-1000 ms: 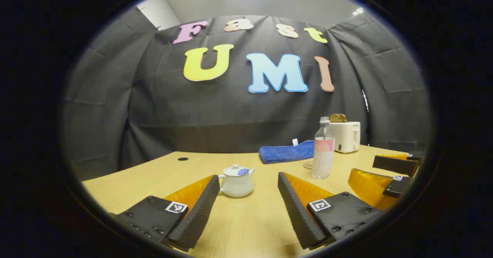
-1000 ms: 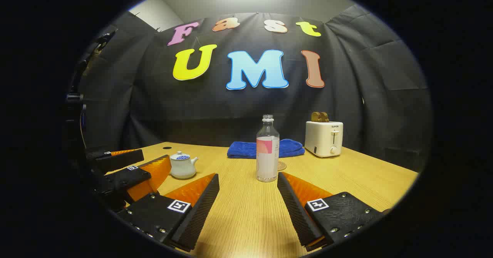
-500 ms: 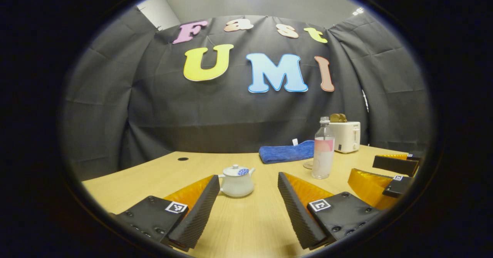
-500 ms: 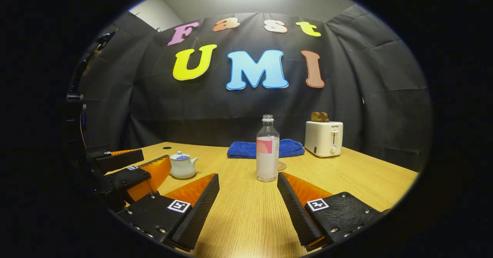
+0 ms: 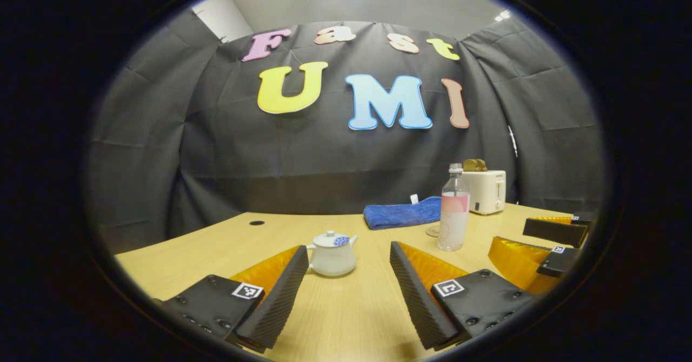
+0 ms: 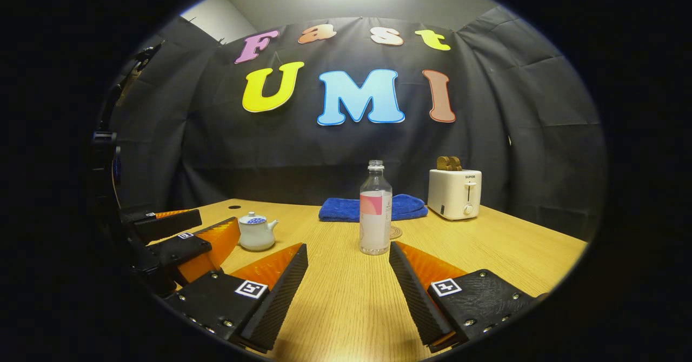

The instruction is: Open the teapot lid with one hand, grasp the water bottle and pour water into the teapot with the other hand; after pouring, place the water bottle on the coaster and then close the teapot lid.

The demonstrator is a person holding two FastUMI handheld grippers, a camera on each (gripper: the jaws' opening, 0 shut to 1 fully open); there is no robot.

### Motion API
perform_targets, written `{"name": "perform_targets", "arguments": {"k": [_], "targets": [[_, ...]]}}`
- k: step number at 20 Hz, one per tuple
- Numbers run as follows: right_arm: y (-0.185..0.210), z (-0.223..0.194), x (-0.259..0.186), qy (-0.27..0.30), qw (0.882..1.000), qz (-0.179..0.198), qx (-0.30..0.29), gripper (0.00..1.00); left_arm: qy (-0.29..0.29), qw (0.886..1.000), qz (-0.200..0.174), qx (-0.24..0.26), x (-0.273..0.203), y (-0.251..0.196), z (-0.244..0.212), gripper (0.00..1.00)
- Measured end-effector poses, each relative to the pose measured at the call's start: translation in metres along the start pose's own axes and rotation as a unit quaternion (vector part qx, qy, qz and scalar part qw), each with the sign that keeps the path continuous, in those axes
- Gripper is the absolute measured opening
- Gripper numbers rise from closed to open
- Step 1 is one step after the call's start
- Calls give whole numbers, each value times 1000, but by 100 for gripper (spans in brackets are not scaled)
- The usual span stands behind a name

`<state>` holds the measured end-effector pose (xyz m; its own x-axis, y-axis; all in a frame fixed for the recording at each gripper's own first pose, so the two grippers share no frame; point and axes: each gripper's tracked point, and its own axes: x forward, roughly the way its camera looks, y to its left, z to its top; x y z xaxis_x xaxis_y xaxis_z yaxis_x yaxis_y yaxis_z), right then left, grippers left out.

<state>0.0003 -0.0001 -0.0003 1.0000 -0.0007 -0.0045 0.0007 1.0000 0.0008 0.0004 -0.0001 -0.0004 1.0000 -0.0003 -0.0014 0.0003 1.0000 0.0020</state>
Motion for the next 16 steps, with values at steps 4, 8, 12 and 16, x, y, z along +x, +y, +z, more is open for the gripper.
{"name": "perform_targets", "arguments": {"k": [4,8,12,16], "targets": [[-6,2,2,-2,1000,-24,0,94,-3,1000,-20,-1,0,-5,0,100],[1,1,9,-2,1000,-10,-2,94,-5,1000,-31,-1,3,-6,1,100],[-1,-4,34,24,1000,-10,-3,94,-2,999,-37,-2,34,-4,2,100],[-7,2,56,27,999,-17,-6,94,6,999,-44,-5,57,1,-2,100]]}}
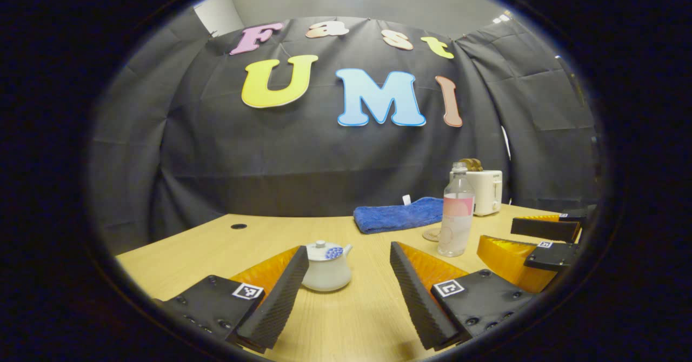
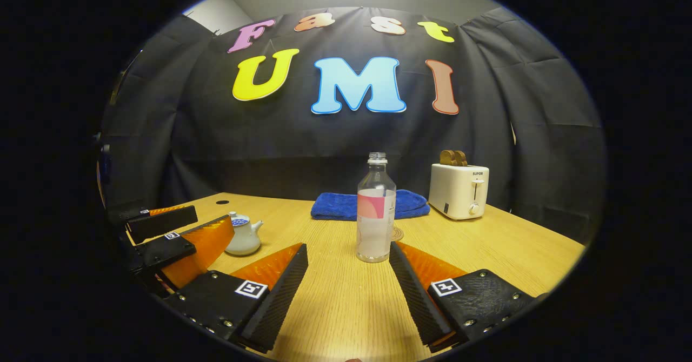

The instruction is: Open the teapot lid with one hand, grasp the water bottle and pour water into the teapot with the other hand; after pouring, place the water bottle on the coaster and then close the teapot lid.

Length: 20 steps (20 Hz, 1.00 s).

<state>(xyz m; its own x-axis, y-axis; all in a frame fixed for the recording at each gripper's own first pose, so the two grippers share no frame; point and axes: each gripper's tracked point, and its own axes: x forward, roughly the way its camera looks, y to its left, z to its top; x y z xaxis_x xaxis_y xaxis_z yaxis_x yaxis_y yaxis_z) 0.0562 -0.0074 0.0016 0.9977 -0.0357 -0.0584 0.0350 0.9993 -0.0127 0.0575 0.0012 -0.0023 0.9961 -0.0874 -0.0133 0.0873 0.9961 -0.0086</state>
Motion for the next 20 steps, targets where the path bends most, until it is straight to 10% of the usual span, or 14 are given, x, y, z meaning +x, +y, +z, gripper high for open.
{"name": "perform_targets", "arguments": {"k": [20], "targets": [[-34,1,93,63,996,-61,31,94,25,998,-50,-15,97,26,-9,96]]}}
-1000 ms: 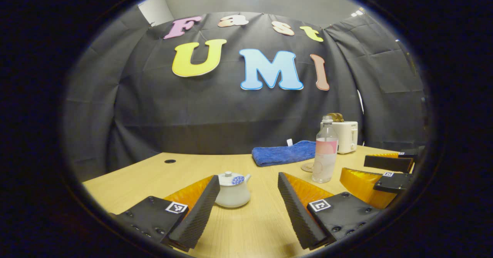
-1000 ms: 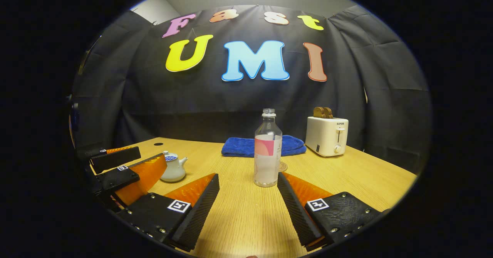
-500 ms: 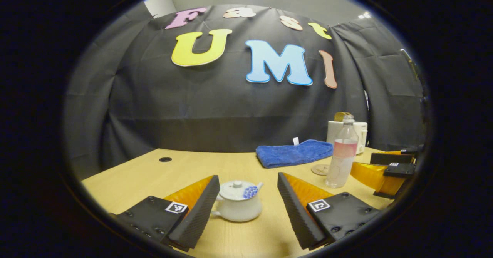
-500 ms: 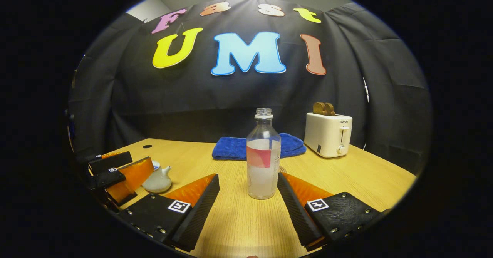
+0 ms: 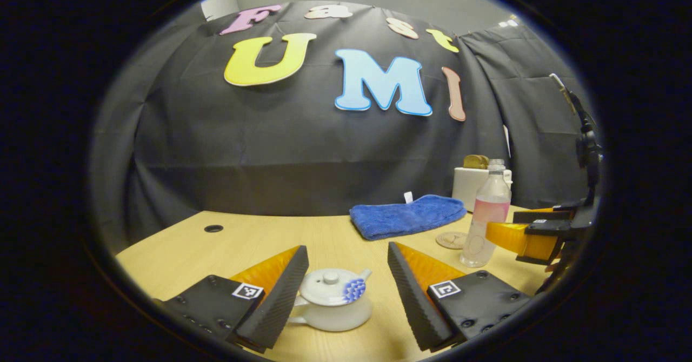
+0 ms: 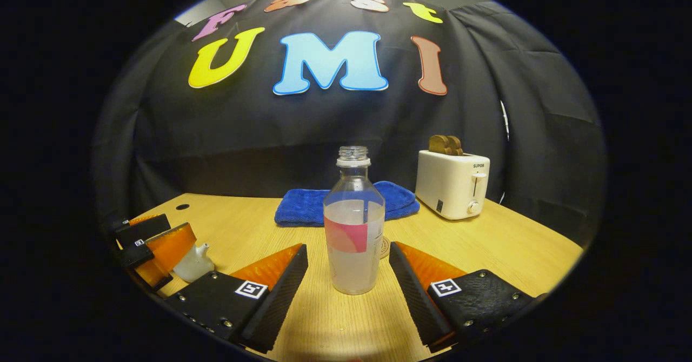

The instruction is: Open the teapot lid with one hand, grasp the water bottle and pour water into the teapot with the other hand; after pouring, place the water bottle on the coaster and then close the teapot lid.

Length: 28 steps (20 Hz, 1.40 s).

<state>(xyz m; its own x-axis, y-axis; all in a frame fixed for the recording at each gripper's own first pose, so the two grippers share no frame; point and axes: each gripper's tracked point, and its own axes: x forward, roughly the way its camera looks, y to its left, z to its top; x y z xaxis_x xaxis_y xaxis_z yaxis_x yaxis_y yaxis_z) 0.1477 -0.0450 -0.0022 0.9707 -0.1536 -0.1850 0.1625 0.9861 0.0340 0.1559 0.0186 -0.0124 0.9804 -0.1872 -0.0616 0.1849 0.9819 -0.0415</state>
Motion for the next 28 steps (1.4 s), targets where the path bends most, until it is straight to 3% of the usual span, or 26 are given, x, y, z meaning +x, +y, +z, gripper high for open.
{"name": "perform_targets", "arguments": {"k": [9,11,14,20,22,24,28], "targets": [[-4,-11,38,8,1000,3,5,94,-2,1000,-19,6,11,-10,1,96],[-5,-6,39,-1,1000,-4,-4,94,2,1000,-18,8,12,-8,0,92],[-8,-6,42,-4,1000,-9,0,94,17,1000,-9,12,11,-4,-5,70],[-9,-9,47,8,1000,-7,20,94,40,999,2,9,11,0,-12,69],[-7,-9,48,10,1000,-7,8,94,39,999,17,12,12,7,-12,59],[-5,-9,48,9,1000,-7,-3,94,39,999,18,12,11,7,-12,36],[-5,-11,50,16,1000,-5,-4,93,41,999,18,14,12,7,-12,36]]}}
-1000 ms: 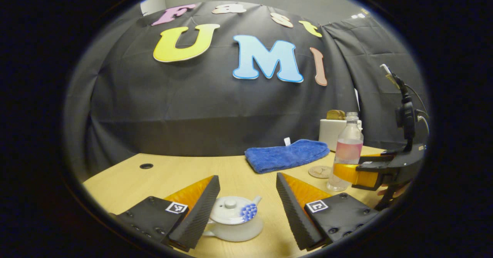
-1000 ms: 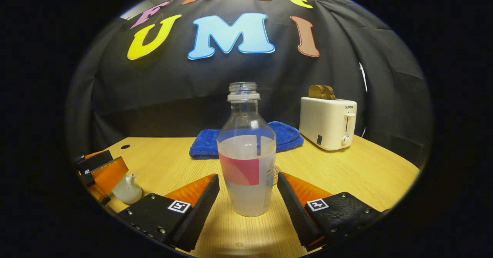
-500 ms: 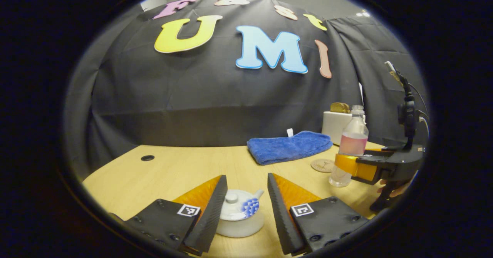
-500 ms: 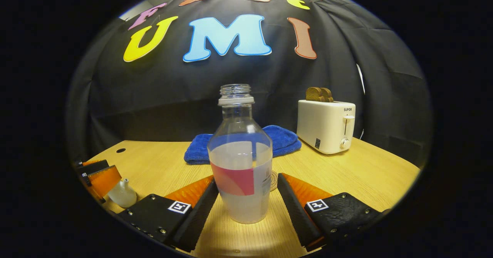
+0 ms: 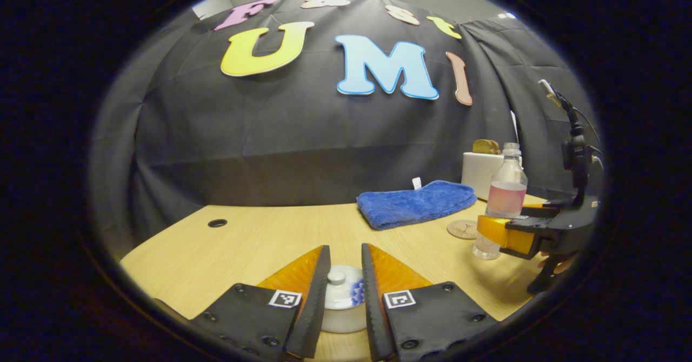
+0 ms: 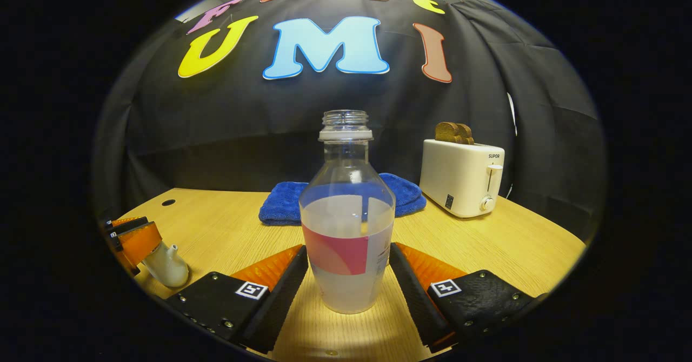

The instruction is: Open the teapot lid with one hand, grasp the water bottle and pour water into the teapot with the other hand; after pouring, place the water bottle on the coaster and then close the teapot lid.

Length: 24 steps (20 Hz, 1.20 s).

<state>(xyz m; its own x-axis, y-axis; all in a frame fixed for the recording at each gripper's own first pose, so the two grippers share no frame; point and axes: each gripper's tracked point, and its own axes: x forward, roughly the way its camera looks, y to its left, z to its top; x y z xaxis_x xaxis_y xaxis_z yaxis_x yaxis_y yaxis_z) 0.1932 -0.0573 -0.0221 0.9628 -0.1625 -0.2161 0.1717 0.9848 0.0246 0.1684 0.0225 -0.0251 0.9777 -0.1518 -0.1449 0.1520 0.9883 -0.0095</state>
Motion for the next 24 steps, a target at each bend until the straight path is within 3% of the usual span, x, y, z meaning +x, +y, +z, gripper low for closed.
{"name": "perform_targets", "arguments": {"k": [2,4,5,7,8,9,10,11,12,14,15,20,24], "targets": [[-1,-1,1,4,1000,1,8,94,-3,1000,-3,-3,0,0,1,46],[-2,-1,1,7,1000,2,14,94,-1,1000,-4,1,0,0,-1,36],[-2,-1,1,8,1000,3,16,94,2,1000,-3,4,0,0,-1,41],[-1,0,1,7,1000,4,15,94,0,1000,19,11,1,10,-3,36],[0,-1,0,6,1000,4,14,94,2,1000,17,8,3,11,-3,22],[0,0,1,5,1000,4,12,94,3,1000,20,6,0,12,-3,26],[0,0,1,5,1000,5,11,94,2,1000,19,5,1,11,-2,21],[0,1,1,5,1000,5,11,94,-2,1000,20,1,3,12,-10,29],[0,0,1,5,1000,5,12,94,-3,1000,20,-2,0,13,0,22],[-1,-1,1,6,1000,6,16,94,-14,1000,15,-5,-3,12,2,17],[-1,-1,1,7,1000,6,19,94,-26,1000,12,-11,-1,13,5,22],[-4,-2,3,13,999,10,36,94,-50,998,10,-27,-9,18,14,13],[-2,-3,4,12,999,8,32,94,-85,996,23,-29,-19,33,34,15]]}}
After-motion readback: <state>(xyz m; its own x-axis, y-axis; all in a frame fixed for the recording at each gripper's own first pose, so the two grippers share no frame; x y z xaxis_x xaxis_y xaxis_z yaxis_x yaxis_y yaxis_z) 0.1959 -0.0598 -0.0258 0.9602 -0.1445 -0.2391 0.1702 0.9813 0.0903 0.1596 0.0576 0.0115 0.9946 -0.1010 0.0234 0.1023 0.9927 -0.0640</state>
